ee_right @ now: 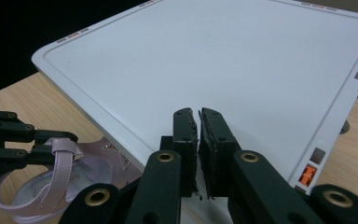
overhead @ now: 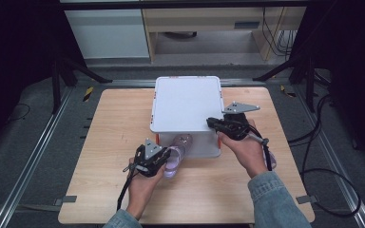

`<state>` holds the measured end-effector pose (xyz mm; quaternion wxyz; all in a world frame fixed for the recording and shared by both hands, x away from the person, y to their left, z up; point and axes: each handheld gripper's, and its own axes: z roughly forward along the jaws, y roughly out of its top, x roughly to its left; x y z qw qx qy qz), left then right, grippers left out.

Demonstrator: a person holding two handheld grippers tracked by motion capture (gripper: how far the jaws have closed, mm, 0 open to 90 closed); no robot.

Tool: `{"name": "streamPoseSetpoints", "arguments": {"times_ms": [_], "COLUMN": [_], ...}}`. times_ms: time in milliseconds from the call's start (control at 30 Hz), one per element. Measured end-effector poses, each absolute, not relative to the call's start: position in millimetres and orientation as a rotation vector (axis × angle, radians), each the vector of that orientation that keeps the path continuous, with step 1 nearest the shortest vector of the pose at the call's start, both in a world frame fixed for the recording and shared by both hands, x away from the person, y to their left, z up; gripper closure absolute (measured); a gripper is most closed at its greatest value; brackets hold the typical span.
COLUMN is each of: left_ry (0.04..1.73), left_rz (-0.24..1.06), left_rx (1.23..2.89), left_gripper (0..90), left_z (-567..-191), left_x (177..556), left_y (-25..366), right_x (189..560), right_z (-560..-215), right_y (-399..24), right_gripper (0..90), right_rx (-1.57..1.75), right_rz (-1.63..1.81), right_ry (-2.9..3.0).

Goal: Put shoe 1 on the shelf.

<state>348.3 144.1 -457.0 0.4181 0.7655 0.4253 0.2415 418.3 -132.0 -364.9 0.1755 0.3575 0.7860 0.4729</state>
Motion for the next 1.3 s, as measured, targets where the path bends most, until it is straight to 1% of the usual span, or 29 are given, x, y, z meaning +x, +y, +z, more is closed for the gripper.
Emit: {"name": "streamPoseSetpoints", "arguments": {"times_ms": [100, 400, 933, 1000, 1100, 1200, 1233, 1300], "left_ry": [1.085, 1.133, 1.201, 1.199, 1.191, 1.177, 1.167, 1.13], "left_rz": [0.631, 0.649, 0.624, 0.616, 0.588, 0.598, 0.605, 0.616], "left_rx": [1.91, 1.899, 1.871, 1.871, 1.852, 1.855, 1.852, 1.862], "left_gripper": [78.3, 78.4, 77.1, 76.0, 68.3, 63.0, 63.0, 60.1], "left_z": [-462.2, -473.0, -484.5, -484.5, -481.7, -479.6, -478.3, -475.3], "left_x": [350.2, 361.9, 374.3, 374.3, 372.7, 371.4, 370.5, 368.4], "left_y": [142.2, 137.2, 126.7, 127.2, 127.8, 128.3, 128.8, 130.4], "right_x": [420.6, 421.4, 422.6, 422.4, 422.4, 422.4, 422.4, 422.3], "right_z": [-366.2, -365.6, -366.0, -365.9, -366.0, -366.1, -366.1, -366.1], "right_y": [-131.9, -131.3, -131.0, -131.0, -131.0, -131.0, -131.0, -130.9], "right_gripper": [85.5, 85.3, 85.3, 85.3, 85.3, 85.2, 85.2, 85.2], "right_rx": [1.023, 1.011, 0.999, 1.001, 0.997, 0.995, 0.995, 0.993], "right_rz": [1.342, 1.332, 1.332, 1.331, 1.33, 1.329, 1.329, 1.327], "right_ry": [2.228, 2.239, 2.243, 2.245, 2.246, 2.246, 2.246, 2.245]}}
